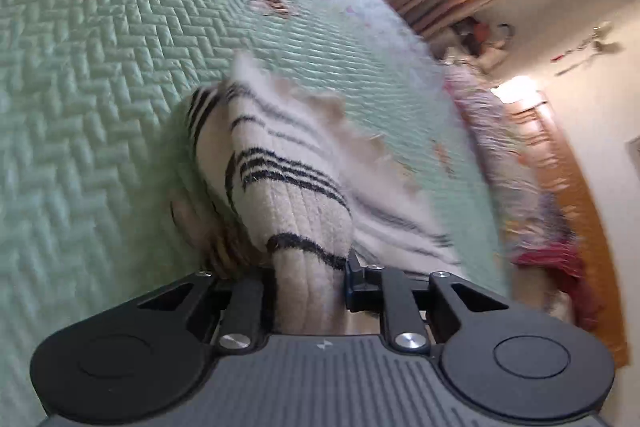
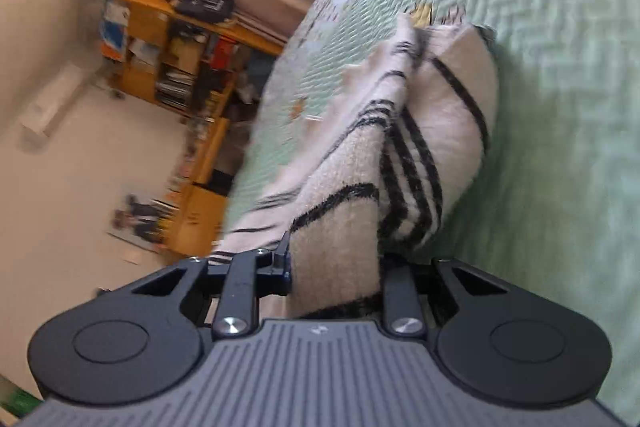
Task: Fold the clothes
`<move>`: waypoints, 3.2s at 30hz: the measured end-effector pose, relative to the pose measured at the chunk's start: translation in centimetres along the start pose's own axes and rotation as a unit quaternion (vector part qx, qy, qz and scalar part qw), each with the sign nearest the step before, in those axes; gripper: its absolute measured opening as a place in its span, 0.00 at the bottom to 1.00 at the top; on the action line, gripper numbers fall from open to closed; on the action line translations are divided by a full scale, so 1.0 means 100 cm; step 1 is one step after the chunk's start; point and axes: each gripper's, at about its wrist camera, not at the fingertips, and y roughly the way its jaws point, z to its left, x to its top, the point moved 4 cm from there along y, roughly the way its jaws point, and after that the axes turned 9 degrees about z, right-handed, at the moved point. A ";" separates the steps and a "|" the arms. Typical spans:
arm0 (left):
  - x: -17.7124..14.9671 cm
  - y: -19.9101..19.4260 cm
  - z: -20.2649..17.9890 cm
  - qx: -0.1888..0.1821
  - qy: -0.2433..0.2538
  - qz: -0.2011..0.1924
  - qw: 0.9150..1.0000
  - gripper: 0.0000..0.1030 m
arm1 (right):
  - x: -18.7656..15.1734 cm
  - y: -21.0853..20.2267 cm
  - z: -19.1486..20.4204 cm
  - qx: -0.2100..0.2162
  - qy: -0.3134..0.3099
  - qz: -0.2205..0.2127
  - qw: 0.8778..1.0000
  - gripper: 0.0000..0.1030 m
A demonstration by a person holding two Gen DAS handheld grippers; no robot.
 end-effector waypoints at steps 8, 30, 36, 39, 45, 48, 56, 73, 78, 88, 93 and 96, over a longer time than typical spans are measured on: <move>-0.179 -0.065 0.059 0.069 -0.021 0.130 0.989 0.29 | -0.163 -0.092 -0.013 0.002 0.065 0.064 0.996 0.35; -0.252 0.019 -0.044 0.250 0.216 0.066 0.942 0.99 | -0.084 -0.066 -0.007 -0.174 -0.105 -0.012 0.979 0.70; -0.256 0.010 -0.043 0.239 0.210 0.044 0.947 0.99 | -0.091 -0.040 0.012 -0.194 -0.243 0.002 0.950 0.51; -0.253 0.008 -0.041 0.222 0.182 0.041 0.957 0.99 | -0.095 -0.033 0.021 -0.238 -0.300 0.003 0.924 0.31; -0.242 -0.018 -0.024 0.134 0.085 0.012 0.987 0.99 | -0.126 -0.039 0.059 -0.187 -0.378 -0.003 0.907 0.14; -0.237 -0.033 -0.011 0.092 0.034 0.006 0.995 0.99 | -0.142 -0.041 0.080 -0.154 -0.418 -0.007 0.896 0.12; -0.236 -0.070 0.022 0.061 -0.031 -0.030 0.997 0.99 | -0.239 -0.046 0.133 -0.024 -0.542 0.108 0.833 0.12; -0.245 -0.050 -0.017 0.067 0.058 -0.018 0.996 0.99 | -0.198 -0.113 0.101 -0.087 -0.476 0.070 0.872 0.55; -0.232 -0.049 -0.024 0.072 0.069 -0.029 0.995 0.99 | -0.171 -0.058 0.096 -0.189 -0.540 0.073 0.817 0.55; -0.171 -0.041 -0.068 0.046 0.097 -0.069 0.992 0.99 | -0.195 0.010 0.096 -0.068 -0.389 0.115 0.912 0.55; -0.167 -0.006 -0.074 0.063 0.103 -0.036 0.992 0.99 | -0.244 0.022 0.105 -0.025 -0.450 0.164 0.877 0.58; -0.174 0.003 -0.065 0.075 0.098 -0.019 0.992 0.99 | -0.275 0.019 0.116 -0.007 -0.521 0.188 0.833 0.60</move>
